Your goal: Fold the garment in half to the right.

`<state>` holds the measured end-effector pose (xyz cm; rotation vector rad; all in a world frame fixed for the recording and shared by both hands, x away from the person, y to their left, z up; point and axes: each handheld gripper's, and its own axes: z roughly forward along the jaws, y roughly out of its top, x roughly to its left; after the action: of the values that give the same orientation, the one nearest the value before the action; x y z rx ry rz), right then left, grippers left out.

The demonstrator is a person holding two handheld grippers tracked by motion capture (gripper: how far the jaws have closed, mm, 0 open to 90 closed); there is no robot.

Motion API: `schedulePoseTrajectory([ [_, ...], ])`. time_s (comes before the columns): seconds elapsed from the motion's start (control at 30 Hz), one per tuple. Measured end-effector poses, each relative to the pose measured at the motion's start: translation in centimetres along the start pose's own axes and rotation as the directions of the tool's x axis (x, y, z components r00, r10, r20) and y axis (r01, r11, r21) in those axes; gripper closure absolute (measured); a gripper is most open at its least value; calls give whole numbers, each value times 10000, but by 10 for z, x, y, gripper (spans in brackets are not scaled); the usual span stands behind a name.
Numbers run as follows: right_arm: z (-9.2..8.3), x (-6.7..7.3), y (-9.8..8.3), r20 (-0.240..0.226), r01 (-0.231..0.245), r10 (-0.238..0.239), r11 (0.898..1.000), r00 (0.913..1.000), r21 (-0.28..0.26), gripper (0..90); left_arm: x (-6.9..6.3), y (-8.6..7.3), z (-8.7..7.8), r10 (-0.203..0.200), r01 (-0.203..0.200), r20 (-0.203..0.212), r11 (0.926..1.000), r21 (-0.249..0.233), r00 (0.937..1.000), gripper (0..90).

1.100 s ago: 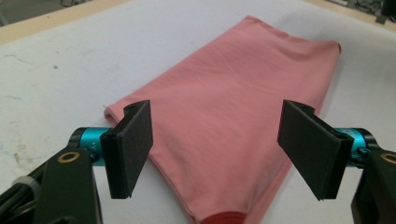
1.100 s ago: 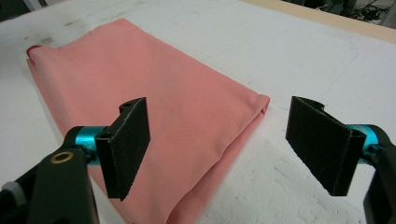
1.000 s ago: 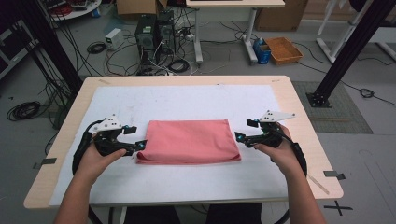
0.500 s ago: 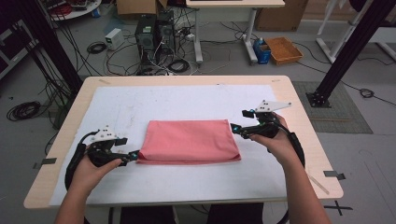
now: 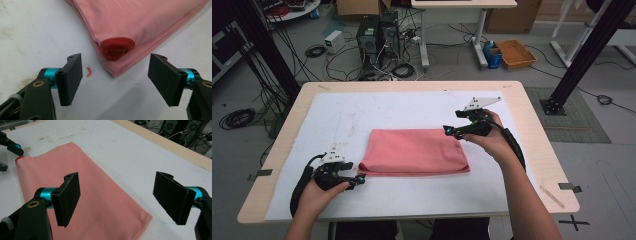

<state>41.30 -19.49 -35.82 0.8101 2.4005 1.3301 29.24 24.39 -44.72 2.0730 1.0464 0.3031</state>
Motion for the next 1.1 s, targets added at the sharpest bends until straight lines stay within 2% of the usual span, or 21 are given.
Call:
schedulePoseTrajectory([
  [0.03,2,0,0,-7,1,-1,10000,10000,36,217,-1,0,1,-60,60,-19,10000,-30,10000,292],
  [0.1,6,-2,2,4,-26,26,9999,10000,124,217,-2,2,2,64,-65,-29,9999,-120,10000,322],
  [0.13,9,-3,3,-16,-27,27,9999,10000,159,217,-3,3,4,11,-7,205,9998,-210,9998,398],
  [0.17,11,-3,4,12,-48,48,9999,10000,159,217,-6,4,6,90,-85,258,9998,-191,9996,430],
  [0.2,13,-4,5,56,0,-1,9999,10000,148,217,-8,6,8,289,-288,85,9995,-93,9995,421],
  [0.27,17,-5,9,32,-11,10,9999,10000,146,217,-10,9,10,396,-395,-71,9992,57,9992,425],
  [0.37,24,-3,18,-21,121,-120,9994,9999,316,217,-10,11,13,376,-376,-133,9993,18,9992,450],
  [0.4,24,-3,18,-21,121,-120,9994,9999,316,217,-10,11,13,376,-376,-133,9993,18,9992,485],
  [0.43,29,0,26,-94,286,-284,9992,9996,272,217,-11,11,13,404,-403,-502,9992,18,9979,537],
  [0.57,49,9,44,-285,644,-632,9970,9976,428,217,-11,7,12,-92,61,-916,9994,-348,9958,651],
  [0.67,71,16,55,-457,826,-794,9940,9958,714,218,-13,8,13,-443,398,-1030,9982,-455,9937,726],
  [0.73,88,22,61,-711,913,-852,9920,9938,867,218,-16,8,15,-402,344,-1180,9981,-505,9922,781],
  [0.83,117,33,69,-1065,1012,-876,9863,9904,1301,222,-18,7,15,-253,179,-1273,9981,-591,9915,798],
  [0.87,127,36,72,-1222,1020,-845,9842,9889,1445,223,-18,6,15,-343,256,-1248,9972,-705,9916,802],
  [1.0,166,52,80,-1587,1266,-956,9719,9827,1984,233,-19,5,15,-293,200,-1237,9969,-758,9919,809],
  [1.03,171,54,81,-1565,1246,-920,9690,9834,2133,233,-19,5,15,-228,139,-1209,9972,-741,9924,810],
  [1.1,193,64,82,-1735,1559,-1154,9576,9780,2421,253,-19,5,15,-199,118,-1122,9973,-722,9935,812],
])
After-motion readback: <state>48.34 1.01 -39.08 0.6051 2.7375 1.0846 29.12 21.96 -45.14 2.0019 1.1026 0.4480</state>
